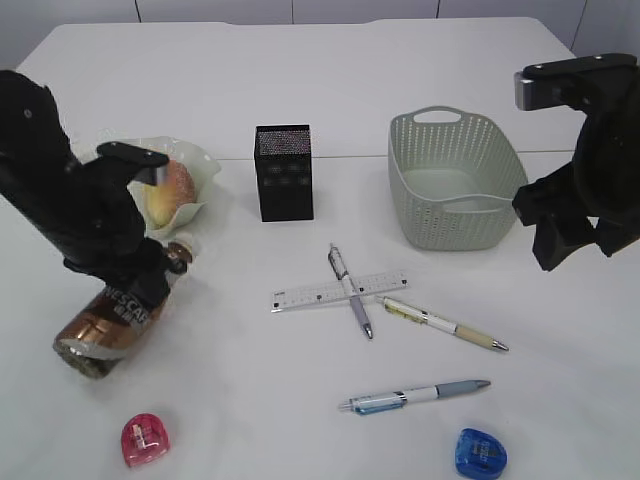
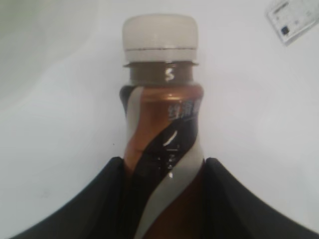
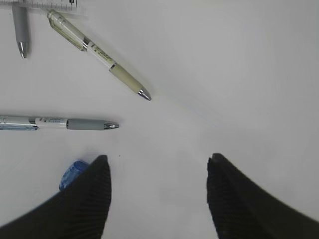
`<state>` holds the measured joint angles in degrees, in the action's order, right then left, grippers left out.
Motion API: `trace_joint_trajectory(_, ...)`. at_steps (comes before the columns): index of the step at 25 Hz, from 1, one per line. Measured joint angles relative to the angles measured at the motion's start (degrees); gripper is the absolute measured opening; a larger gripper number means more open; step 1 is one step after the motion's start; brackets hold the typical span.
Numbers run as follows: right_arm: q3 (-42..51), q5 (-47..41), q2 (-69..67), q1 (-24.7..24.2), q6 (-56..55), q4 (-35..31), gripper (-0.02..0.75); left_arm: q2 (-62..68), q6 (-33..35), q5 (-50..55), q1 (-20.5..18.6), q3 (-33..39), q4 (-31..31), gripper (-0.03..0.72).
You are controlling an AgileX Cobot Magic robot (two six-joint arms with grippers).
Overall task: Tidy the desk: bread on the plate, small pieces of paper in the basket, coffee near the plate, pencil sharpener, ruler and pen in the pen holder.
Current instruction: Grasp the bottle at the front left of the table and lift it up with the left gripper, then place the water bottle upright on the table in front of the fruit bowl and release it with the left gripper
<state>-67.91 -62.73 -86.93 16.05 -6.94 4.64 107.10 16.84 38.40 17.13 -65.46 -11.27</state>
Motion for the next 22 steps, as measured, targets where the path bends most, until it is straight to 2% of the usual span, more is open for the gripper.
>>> trace_joint_trajectory(8,0.0,-0.1,0.0,0.0,0.0,0.0,0.447,-8.0,1.1,-4.5,0.0,2.5,-2.6,0.350)
trace_joint_trajectory(16,0.0,-0.2,0.0,0.0,0.0,0.0,0.447,-21.4,2.9,-24.5,0.0,22.3,-7.3,0.349)
trace_joint_trajectory(22,0.0,-0.5,0.0,0.0,0.0,0.0,0.447,-29.6,3.0,-40.0,0.0,33.1,-9.3,0.349)
